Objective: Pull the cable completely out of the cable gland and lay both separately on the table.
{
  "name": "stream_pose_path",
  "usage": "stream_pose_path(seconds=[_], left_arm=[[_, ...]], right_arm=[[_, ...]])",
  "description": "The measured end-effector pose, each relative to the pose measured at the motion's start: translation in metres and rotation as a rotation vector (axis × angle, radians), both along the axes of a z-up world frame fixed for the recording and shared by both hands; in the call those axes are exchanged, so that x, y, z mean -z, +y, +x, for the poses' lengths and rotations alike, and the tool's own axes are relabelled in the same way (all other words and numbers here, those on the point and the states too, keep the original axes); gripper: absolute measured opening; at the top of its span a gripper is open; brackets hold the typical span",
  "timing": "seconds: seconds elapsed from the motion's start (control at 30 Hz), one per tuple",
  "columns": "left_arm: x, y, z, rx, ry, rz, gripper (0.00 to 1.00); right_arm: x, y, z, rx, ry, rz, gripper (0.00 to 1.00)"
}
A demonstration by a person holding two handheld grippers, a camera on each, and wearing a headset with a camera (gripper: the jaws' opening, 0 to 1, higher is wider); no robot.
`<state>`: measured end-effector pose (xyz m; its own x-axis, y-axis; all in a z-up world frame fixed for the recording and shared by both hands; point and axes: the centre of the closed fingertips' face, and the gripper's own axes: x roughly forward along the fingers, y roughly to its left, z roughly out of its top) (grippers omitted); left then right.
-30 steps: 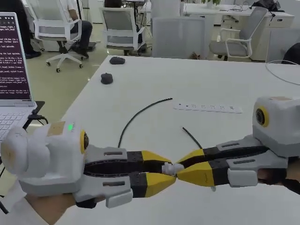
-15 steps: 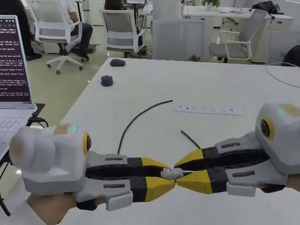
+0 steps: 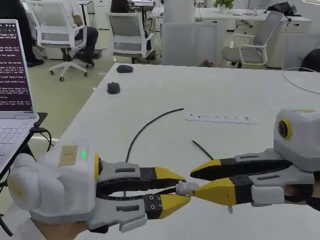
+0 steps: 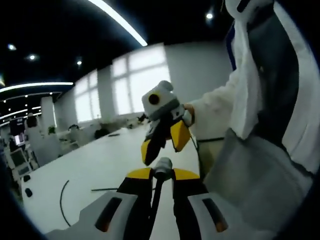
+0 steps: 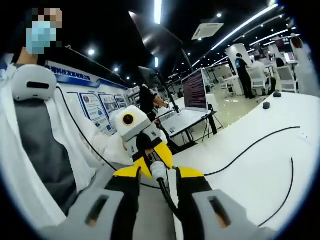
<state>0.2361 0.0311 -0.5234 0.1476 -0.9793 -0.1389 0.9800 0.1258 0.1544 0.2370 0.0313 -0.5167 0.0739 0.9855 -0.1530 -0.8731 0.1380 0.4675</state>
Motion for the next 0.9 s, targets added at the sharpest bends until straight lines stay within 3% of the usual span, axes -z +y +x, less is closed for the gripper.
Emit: stream_pose_path(seconds=[0.07, 0.17, 0.4, 0.53, 0.9], left_arm=[[-0.001, 0.000, 0.000, 0.002, -0.017, 0.001, 0.15], [-0.002, 0.000, 0.001, 0.002, -0.037, -0.002, 0.15], [0.000, -0.001, -0.001, 0.009, -0.097, 0.020, 0.15], [-0.002, -0.001, -0.001, 0.006, -0.105, 0.016, 0.15], [-0.004, -0.001, 0.005, -0.013, -0.130, 0.016, 0.15]], right_arm=[[0.004, -0.001, 0.001, -0.002, 0.035, -0.007, 0.31], [0.006, 0.000, 0.001, -0.006, 0.025, -0.006, 0.29], [0.003, 0.010, -0.007, -0.056, 0.058, 0.011, 0.20], [0.005, 0.010, -0.008, -0.063, 0.064, 0.009, 0.13], [0.009, 0.006, -0.003, -0.045, 0.106, 0.009, 0.16]])
